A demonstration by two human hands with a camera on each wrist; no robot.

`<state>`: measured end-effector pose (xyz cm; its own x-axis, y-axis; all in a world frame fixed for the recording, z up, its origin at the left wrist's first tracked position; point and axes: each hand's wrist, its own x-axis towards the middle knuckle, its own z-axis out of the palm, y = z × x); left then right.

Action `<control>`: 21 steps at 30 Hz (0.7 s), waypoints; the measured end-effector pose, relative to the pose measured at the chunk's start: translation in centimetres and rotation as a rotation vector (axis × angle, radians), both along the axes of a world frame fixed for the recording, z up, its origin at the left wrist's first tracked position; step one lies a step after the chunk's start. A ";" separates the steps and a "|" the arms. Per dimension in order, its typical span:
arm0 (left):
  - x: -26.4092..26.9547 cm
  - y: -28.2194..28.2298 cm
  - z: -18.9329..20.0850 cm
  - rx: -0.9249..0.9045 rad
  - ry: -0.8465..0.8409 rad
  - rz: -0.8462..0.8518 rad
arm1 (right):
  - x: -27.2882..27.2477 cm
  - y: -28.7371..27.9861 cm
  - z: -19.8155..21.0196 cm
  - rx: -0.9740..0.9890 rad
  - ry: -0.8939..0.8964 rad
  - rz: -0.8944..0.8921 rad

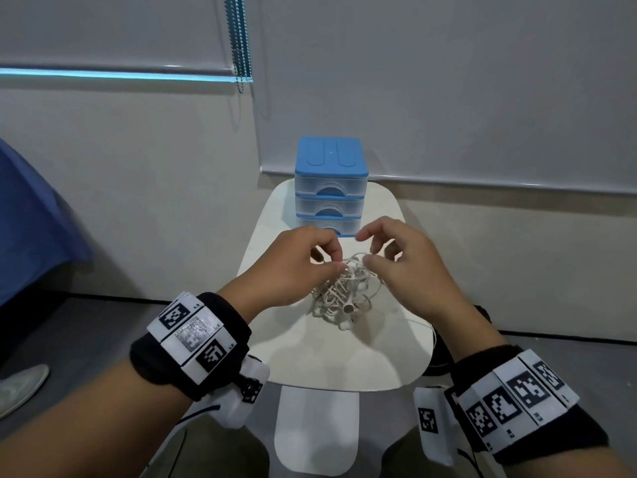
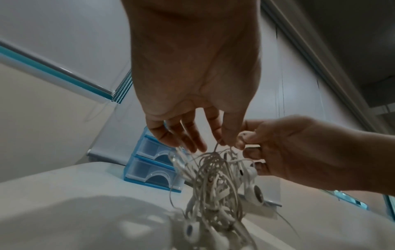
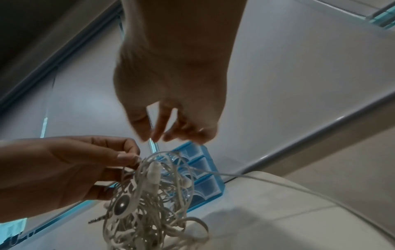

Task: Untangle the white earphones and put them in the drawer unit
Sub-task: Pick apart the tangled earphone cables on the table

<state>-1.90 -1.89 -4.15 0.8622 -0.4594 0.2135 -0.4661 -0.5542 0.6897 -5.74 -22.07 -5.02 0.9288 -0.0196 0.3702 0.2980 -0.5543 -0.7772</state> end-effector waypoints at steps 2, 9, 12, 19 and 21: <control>-0.4 -0.2 0.3 -0.078 -0.016 -0.007 | -0.3 0.6 0.0 -0.077 0.013 0.111; -0.2 -0.2 0.7 -0.187 0.037 -0.134 | -0.3 0.4 0.2 -0.128 0.016 0.092; 0.7 0.2 -0.1 -0.045 0.113 -0.176 | -0.5 0.6 1.7 -0.177 -0.060 0.022; 1.3 0.1 -0.9 0.376 -0.041 -0.105 | -1.5 1.2 6.5 -0.228 0.122 0.041; 1.5 0.2 -0.9 0.427 -0.081 -0.082 | -1.9 1.0 7.9 -0.063 0.153 0.095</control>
<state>-0.39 -1.71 -5.07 0.8077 -0.5870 0.0548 -0.5631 -0.7406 0.3666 -7.61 -21.03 2.84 0.9708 0.0901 0.2221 0.2326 -0.5782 -0.7820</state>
